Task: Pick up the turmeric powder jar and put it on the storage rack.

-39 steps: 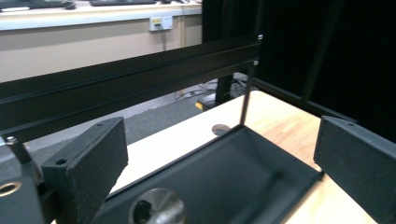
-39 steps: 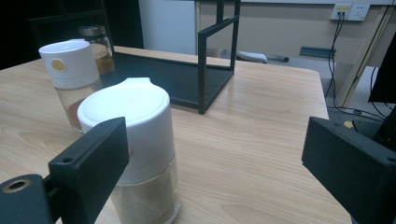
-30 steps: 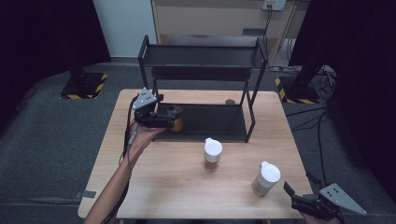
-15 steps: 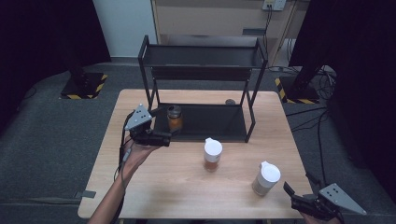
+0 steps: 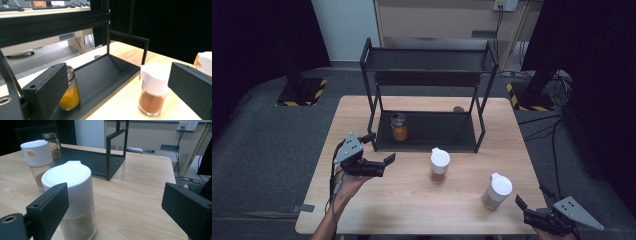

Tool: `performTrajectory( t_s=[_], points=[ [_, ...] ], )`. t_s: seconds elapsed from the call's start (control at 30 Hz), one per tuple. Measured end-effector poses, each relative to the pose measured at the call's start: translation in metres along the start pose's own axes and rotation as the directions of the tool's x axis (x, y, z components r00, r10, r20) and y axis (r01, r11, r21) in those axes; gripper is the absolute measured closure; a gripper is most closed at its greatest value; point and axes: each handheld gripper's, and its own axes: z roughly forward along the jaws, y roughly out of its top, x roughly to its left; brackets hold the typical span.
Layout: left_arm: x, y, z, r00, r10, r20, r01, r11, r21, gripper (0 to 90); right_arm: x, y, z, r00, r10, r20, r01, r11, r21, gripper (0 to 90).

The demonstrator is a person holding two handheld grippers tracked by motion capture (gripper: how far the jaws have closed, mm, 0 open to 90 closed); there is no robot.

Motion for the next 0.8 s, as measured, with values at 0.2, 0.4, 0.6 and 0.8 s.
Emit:
performTrajectory(
  t_s=[0.2, 0.4, 0.6, 0.8],
  points=[
    [-0.004, -0.019, -0.013, 0.9999, -0.009, 0.006, 0.009, 0.9999, 0.010, 2.0, 0.000, 0.000, 0.000, 1.0000, 0.000, 0.000, 0.000, 1.000, 0.002, 7.6],
    [-0.001, -0.035, -0.024, 0.9989, -0.042, 0.019, 0.041, 0.9988, 0.025, 2.0, 0.001, 0.000, 0.000, 1.0000, 0.001, 0.001, -0.001, 1.000, 0.002, 7.6],
    [-0.004, -0.056, -0.037, 0.9978, -0.066, 0.007, 0.065, 0.9973, 0.032, 2.0, 0.000, 0.000, 0.000, 1.0000, 0.001, 0.001, -0.001, 1.000, 0.002, 7.6],
    [-0.007, -0.067, -0.047, 0.9944, -0.106, -0.001, 0.106, 0.9939, 0.031, 2.0, 0.001, 0.001, 0.001, 1.0000, -0.002, 0.000, 0.002, 1.000, 0.004, 7.6]
  ],
)
